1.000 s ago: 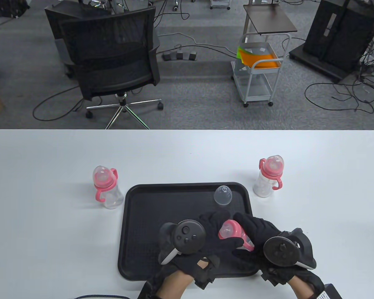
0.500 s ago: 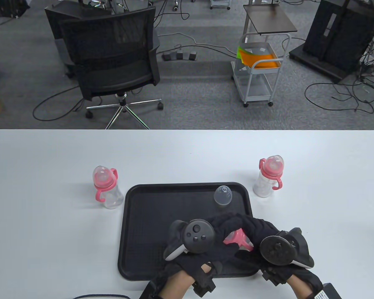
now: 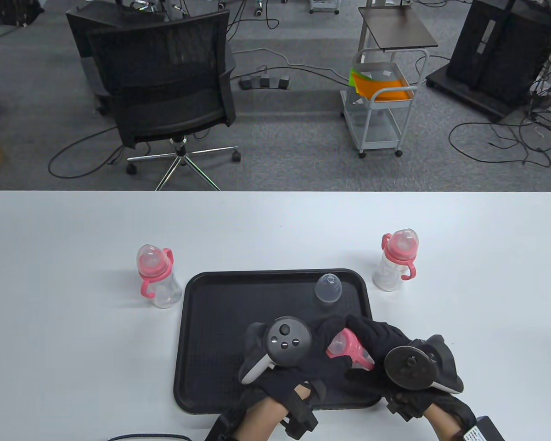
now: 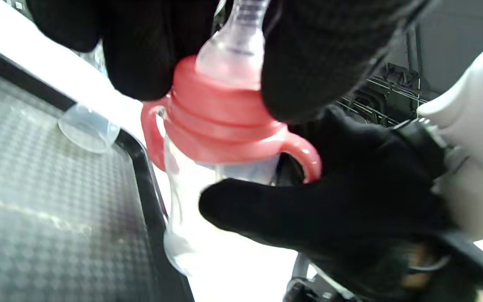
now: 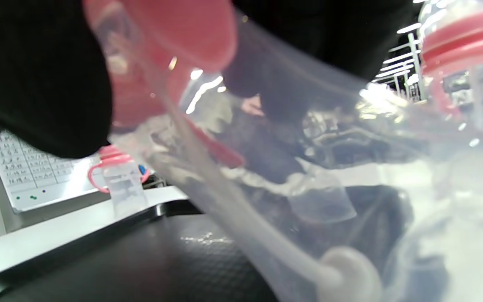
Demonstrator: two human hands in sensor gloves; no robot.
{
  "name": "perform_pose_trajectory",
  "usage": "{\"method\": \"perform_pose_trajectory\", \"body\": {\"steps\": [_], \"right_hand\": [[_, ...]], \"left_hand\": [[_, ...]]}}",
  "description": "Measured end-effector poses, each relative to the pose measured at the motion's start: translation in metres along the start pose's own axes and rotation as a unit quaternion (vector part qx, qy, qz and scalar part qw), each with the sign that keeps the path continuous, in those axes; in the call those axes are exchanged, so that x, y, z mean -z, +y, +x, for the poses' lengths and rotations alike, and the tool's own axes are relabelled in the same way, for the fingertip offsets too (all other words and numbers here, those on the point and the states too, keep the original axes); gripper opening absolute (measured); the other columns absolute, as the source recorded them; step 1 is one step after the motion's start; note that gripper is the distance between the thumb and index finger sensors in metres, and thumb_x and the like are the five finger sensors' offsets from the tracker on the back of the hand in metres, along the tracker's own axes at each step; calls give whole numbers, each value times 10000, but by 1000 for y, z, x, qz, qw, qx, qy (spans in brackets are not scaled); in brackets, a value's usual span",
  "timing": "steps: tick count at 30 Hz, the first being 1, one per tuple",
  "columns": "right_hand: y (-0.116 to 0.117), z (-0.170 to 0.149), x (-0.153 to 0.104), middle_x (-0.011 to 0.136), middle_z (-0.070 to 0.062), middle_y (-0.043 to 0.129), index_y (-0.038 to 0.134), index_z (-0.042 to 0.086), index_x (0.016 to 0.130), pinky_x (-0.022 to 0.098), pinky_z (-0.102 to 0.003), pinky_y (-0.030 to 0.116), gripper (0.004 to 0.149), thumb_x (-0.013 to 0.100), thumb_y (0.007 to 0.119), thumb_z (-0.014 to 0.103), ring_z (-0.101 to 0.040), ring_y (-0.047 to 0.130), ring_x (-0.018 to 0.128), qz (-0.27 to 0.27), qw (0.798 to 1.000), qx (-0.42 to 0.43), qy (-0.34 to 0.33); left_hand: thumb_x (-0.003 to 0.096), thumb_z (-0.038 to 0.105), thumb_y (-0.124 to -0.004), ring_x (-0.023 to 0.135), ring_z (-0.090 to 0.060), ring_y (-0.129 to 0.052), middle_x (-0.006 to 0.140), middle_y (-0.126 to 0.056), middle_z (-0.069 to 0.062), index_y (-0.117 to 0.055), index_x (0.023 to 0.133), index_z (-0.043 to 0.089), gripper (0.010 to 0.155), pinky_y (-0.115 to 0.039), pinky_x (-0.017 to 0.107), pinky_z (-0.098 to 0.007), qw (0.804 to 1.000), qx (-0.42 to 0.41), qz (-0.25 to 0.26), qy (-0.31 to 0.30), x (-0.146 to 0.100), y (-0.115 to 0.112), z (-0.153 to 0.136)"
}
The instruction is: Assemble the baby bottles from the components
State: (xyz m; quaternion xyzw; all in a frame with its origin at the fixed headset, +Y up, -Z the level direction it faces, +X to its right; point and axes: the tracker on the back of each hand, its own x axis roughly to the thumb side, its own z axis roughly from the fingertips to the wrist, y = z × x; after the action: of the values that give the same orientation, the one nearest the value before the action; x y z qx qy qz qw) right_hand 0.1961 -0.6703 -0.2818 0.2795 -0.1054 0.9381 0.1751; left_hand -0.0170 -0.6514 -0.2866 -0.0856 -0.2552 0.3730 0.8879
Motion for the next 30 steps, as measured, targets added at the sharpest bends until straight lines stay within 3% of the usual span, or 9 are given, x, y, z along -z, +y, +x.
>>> {"method": "perform_pose_trajectory", "body": {"steps": [2,5,9,14,20,22,24,26,30], "right_hand": [[0,0,0,969,-157,760,560,115,1054,638,-583,803,993,271,1022,515,-411,921,830,-2,1000,10,-1],[-1,6,1,965,-166,760,559,103,1052,625,-589,805,997,271,1019,517,-416,923,818,-10,1000,6,-6],[2,13,1,961,-172,760,565,95,1049,629,-604,795,996,268,1021,512,-421,923,814,-7,1000,-12,-15],[0,13,0,967,-169,774,573,93,1044,611,-580,817,996,265,1022,520,-401,931,804,-14,1000,-9,-19],[-3,13,1,955,-155,793,591,97,1031,610,-573,825,991,259,1024,542,-382,950,795,-4,1000,2,-21],[-5,10,1,958,-151,794,593,101,1034,613,-574,824,991,258,1024,540,-380,951,798,-7,1000,3,-18],[-10,3,2,961,-147,796,595,110,1039,614,-572,825,989,259,1026,539,-381,949,801,-13,999,30,-9],[-17,-5,1,965,-150,790,590,107,1043,619,-576,818,991,262,1026,533,-385,943,806,-37,998,47,8],[-33,-28,-6,973,-150,779,579,110,1048,625,-577,810,992,268,1023,530,-386,935,815,-69,994,68,40]], "left_hand": [[512,365,-936,946,-437,-799,1138,-631,-68,-672,1082,319,630,-610,715,-648,1000,-27,4,-6,0,5,-4],[433,599,-979,900,-491,-797,1123,-579,-180,-536,1124,179,922,-605,689,-673,995,-79,55,28,-5,5,-8],[386,712,-962,750,-360,-993,979,-819,-166,-662,1067,142,937,-737,652,-601,996,70,41,34,-2,1,-2],[366,646,-1042,697,-391,-1029,936,-880,-195,-747,1029,104,906,-763,638,-599,994,76,84,5,-4,0,6],[375,642,-1028,722,-381,-1023,956,-872,-177,-731,1040,103,906,-755,665,-595,988,131,60,-55,-3,3,12],[373,628,-1036,742,-383,-1008,980,-848,-172,-701,1055,121,913,-739,672,-603,990,114,57,-51,-2,3,10],[378,630,-1026,768,-349,-1004,1018,-806,-141,-545,1122,174,997,-720,683,-607,993,86,61,-52,-2,5,7],[387,718,-959,795,-398,-955,1064,-724,-138,-424,1144,144,1090,-688,683,-632,995,27,83,-52,-5,11,3],[483,666,-827,789,-434,-928,1044,-739,-169,-468,1135,151,905,-665,670,-655,980,-27,194,-26,-16,30,-7]]}}
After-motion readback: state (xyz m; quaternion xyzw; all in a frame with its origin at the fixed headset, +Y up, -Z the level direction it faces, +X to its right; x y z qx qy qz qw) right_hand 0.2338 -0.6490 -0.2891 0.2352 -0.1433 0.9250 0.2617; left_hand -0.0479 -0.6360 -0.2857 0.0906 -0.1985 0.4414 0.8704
